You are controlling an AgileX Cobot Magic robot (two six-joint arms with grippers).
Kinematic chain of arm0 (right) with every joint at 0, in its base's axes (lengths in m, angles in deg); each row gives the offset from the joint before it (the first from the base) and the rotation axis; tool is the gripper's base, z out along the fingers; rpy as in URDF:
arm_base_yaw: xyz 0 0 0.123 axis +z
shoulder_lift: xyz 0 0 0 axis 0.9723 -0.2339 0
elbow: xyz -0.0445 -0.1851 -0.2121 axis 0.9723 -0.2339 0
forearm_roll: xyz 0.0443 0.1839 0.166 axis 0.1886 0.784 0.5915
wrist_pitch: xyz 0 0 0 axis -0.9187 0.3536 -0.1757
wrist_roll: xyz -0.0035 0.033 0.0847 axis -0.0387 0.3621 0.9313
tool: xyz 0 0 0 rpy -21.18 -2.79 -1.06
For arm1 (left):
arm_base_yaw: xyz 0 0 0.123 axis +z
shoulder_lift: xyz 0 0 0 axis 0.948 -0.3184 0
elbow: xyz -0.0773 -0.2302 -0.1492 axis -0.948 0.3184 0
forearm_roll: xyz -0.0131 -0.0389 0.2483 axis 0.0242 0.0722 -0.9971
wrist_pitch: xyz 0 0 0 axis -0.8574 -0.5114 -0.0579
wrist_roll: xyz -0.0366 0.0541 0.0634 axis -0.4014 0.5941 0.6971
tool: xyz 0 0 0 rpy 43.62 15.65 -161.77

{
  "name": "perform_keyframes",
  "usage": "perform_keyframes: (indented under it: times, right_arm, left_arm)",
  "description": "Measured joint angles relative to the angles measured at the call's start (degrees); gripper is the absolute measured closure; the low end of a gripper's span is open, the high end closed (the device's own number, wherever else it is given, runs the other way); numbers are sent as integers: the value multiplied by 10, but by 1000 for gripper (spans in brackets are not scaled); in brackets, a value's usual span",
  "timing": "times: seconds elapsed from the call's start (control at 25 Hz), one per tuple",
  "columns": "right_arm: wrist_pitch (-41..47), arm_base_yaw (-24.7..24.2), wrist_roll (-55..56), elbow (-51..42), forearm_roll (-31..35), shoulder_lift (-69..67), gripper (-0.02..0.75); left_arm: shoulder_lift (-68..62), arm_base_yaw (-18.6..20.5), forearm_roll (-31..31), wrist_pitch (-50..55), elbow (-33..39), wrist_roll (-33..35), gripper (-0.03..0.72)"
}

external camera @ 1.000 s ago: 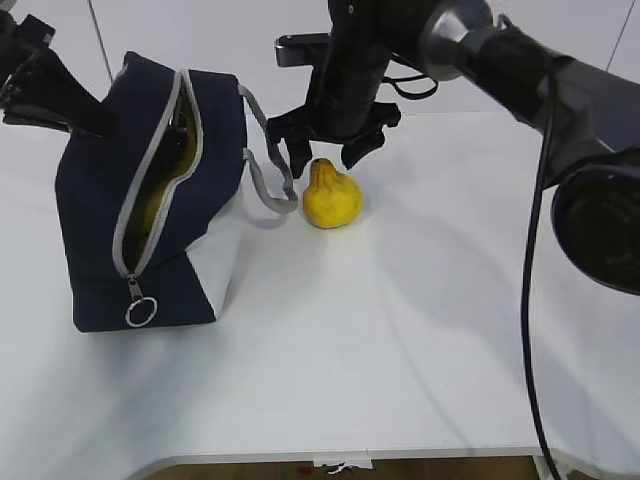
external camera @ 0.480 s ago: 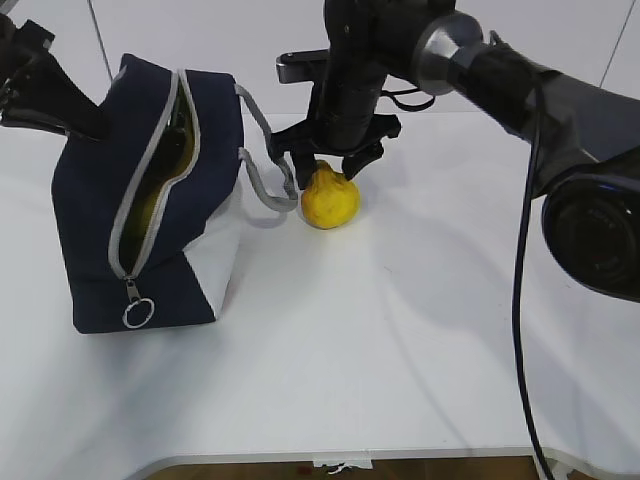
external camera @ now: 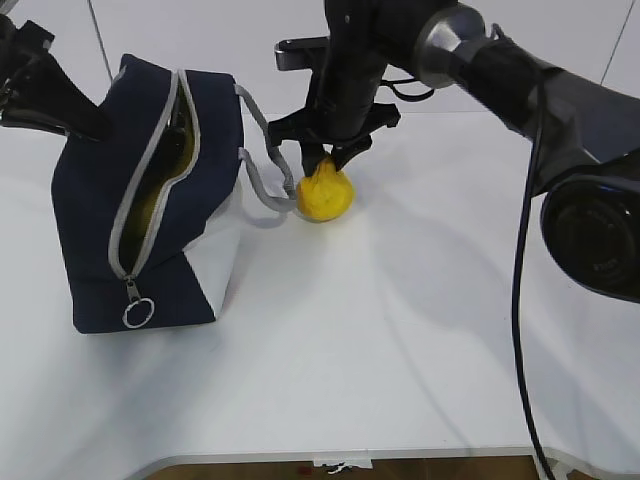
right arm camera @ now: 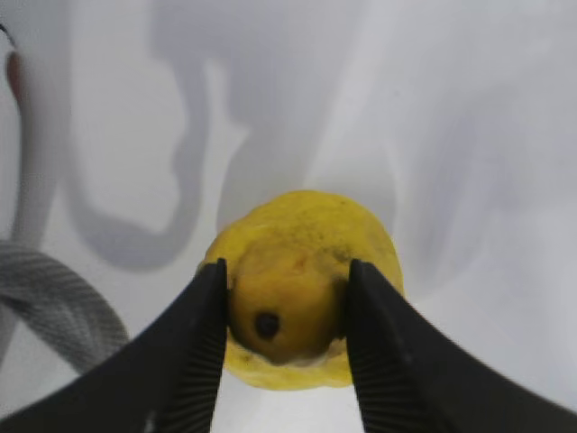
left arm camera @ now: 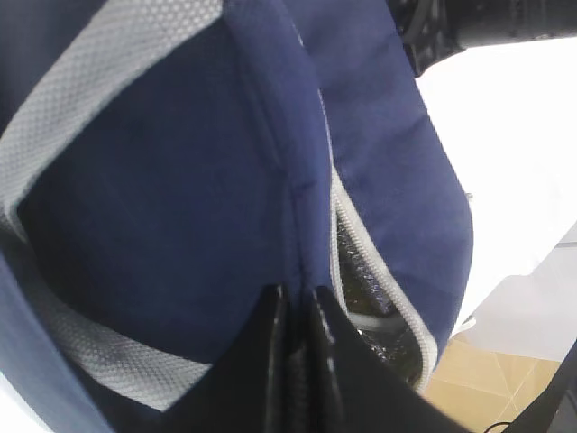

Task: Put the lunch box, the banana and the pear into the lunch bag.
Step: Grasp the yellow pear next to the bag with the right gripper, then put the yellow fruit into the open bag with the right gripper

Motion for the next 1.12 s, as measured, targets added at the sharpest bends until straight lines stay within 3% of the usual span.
perform_keyframes:
  times: [0.88,1.12]
  right_arm:
    - [3,0,0,1,-5,124,456]
    - [7,0,0,-37,95,183,456]
  left_arm:
    - [0,0,0,-4,0,0,676]
    - [0,0,0,-13,0,0,676]
